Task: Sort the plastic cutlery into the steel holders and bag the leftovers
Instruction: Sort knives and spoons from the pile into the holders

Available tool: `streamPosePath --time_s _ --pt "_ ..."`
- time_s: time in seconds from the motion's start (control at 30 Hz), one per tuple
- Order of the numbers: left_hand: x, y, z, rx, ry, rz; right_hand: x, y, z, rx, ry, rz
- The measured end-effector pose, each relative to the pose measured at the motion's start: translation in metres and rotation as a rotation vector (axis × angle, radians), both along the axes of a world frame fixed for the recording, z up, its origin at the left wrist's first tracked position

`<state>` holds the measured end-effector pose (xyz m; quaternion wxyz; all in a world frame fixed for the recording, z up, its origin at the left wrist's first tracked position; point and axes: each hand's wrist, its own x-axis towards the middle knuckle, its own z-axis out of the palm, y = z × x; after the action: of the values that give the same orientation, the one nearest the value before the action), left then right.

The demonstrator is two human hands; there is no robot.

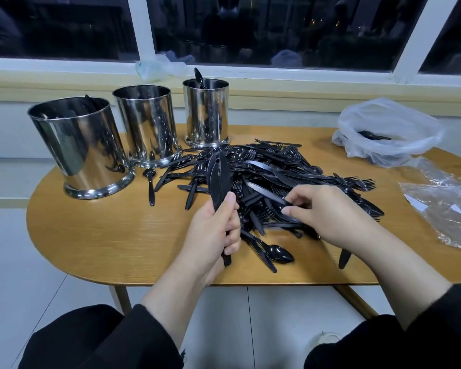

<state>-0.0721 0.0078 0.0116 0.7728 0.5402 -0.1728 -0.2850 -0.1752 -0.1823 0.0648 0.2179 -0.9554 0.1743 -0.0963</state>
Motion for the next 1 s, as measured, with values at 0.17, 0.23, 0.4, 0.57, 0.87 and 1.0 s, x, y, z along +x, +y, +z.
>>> streamPosePath --time_s 0.17,0.23,0.4,0.57,0.87,1.0 --pt "0.004 0.001 0.0 -0.051 0.098 0.036 -0.006 -0.004 0.014 0.009 -0.023 0.14" --pt "0.006 0.001 0.002 -0.046 0.107 0.024 -0.007 -0.004 0.018 -0.008 0.026 0.233" --pt "0.012 0.005 0.017 0.289 -0.181 -0.043 0.0 0.005 0.024 -0.156 0.07 0.384" --pt "0.011 0.008 0.022 0.297 -0.256 -0.223 0.014 0.012 0.025 -0.231 -0.032 0.415" --pt "0.005 0.003 0.011 0.213 -0.249 -0.111 -0.006 -0.012 0.024 -0.091 -0.408 0.08" --pt "0.001 -0.009 0.01 0.205 -0.299 -0.078 -0.035 -0.036 0.004 -0.019 -0.512 -0.128"
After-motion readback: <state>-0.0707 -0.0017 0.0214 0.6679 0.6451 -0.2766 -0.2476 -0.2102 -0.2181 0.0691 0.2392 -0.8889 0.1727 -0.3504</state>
